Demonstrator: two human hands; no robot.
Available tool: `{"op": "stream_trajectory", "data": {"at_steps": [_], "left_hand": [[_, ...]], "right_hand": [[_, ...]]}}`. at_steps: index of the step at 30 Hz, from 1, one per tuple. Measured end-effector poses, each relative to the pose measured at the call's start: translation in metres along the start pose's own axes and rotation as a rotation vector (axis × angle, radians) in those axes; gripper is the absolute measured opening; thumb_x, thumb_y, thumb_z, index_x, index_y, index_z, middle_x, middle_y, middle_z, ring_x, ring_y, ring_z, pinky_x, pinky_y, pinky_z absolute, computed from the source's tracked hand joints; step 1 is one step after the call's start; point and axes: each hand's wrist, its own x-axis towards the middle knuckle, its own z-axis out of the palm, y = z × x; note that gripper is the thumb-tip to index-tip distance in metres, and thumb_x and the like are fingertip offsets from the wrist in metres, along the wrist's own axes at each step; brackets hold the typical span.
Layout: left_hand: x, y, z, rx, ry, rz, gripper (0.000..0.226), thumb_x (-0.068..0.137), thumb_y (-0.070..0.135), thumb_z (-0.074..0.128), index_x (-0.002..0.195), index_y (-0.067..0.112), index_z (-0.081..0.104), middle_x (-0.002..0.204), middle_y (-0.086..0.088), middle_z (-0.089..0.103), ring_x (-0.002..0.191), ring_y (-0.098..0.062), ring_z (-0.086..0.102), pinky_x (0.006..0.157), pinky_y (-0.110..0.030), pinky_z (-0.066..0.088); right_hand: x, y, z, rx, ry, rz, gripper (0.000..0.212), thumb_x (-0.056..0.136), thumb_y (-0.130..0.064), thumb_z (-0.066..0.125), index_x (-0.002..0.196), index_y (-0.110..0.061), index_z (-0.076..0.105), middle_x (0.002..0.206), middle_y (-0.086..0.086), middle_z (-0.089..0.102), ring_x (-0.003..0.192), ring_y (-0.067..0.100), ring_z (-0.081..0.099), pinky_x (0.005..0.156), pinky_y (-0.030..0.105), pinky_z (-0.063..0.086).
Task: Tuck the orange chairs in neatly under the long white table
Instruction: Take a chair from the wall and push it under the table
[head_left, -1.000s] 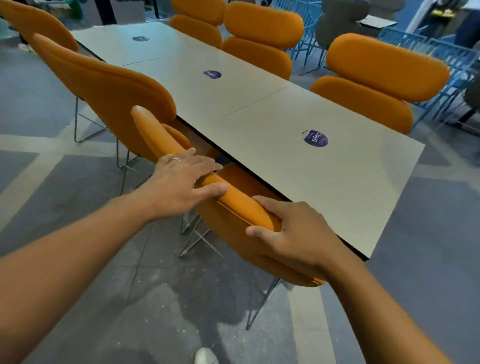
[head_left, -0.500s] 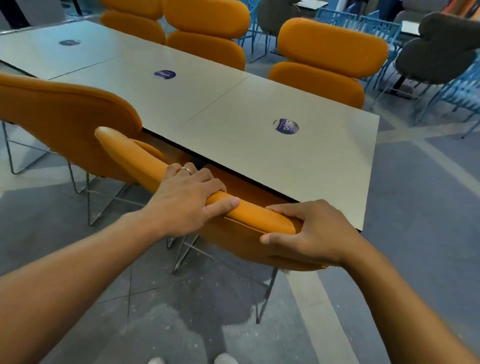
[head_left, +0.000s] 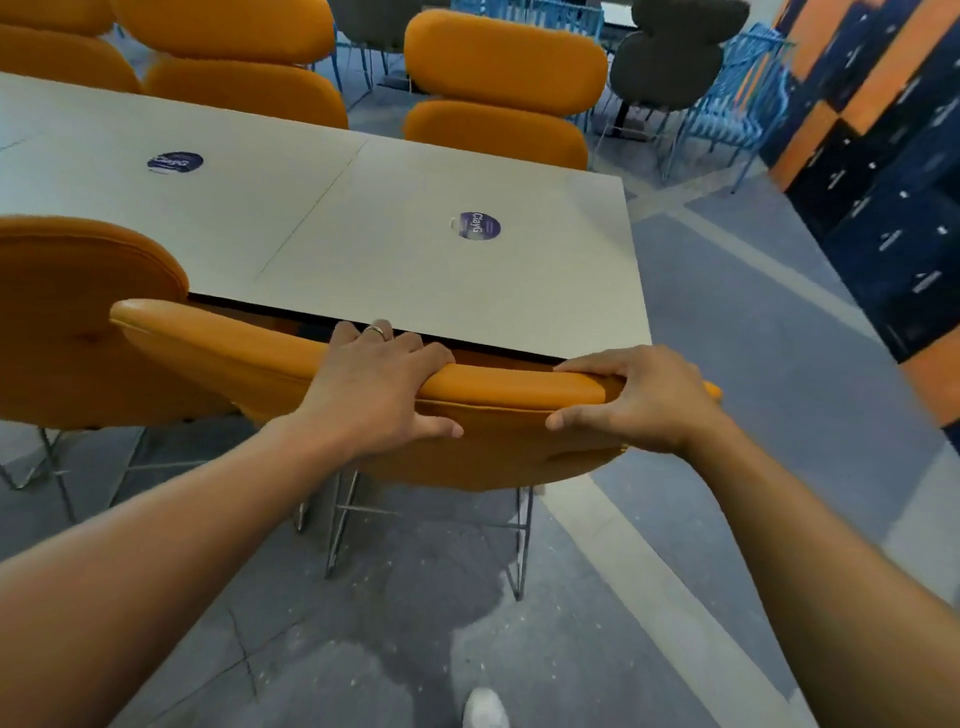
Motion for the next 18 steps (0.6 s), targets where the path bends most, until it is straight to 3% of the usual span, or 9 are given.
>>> {"op": "stream_trajectory", "data": {"at_steps": [4, 8, 13, 18], "left_hand": [[0.006, -0.001, -0.001, 0.005, -0.007, 0.001, 0.08, 0.067, 0.087, 0.047, 0.131, 0.04, 0.044, 0.128, 0.008, 0.058, 0.121, -0.023, 0.049, 0.099, -0.045, 0.035], [0.009, -0.001, 0.004, 0.024, 0.036, -0.002, 0.091, 0.057, 0.093, 0.044, 0.127, 0.036, 0.048, 0.115, 0.007, 0.064, 0.104, -0.02, 0.059, 0.083, -0.039, 0.044], [0.009, -0.001, 0.007, 0.039, 0.092, -0.045, 0.093, 0.051, 0.095, 0.043, 0.117, 0.03, 0.057, 0.1, 0.007, 0.066, 0.089, -0.017, 0.061, 0.073, -0.033, 0.043], [0.005, -0.002, 0.005, 0.008, 0.096, -0.018, 0.087, 0.049, 0.096, 0.039, 0.106, 0.033, 0.057, 0.091, 0.009, 0.063, 0.078, -0.012, 0.056, 0.065, -0.029, 0.04]], "right_hand": [[-0.001, 0.004, 0.001, -0.061, 0.013, 0.065, 0.08, 0.063, -0.09, 0.057, 0.128, -0.044, 0.062, 0.122, -0.013, 0.068, 0.106, 0.014, 0.061, 0.083, 0.032, 0.053], [-0.005, 0.012, 0.005, -0.117, 0.1, 0.067, 0.094, 0.053, -0.102, 0.04, 0.119, -0.04, 0.067, 0.108, -0.014, 0.072, 0.098, 0.014, 0.064, 0.086, 0.039, 0.056], [-0.007, 0.013, 0.012, -0.187, 0.197, 0.074, 0.097, 0.051, -0.104, 0.03, 0.102, -0.032, 0.07, 0.091, -0.014, 0.071, 0.084, 0.011, 0.063, 0.078, 0.034, 0.055], [-0.013, 0.015, 0.018, -0.171, 0.252, 0.07, 0.088, 0.054, -0.102, 0.038, 0.098, -0.032, 0.069, 0.086, -0.013, 0.069, 0.08, 0.01, 0.062, 0.068, 0.027, 0.045]]}}
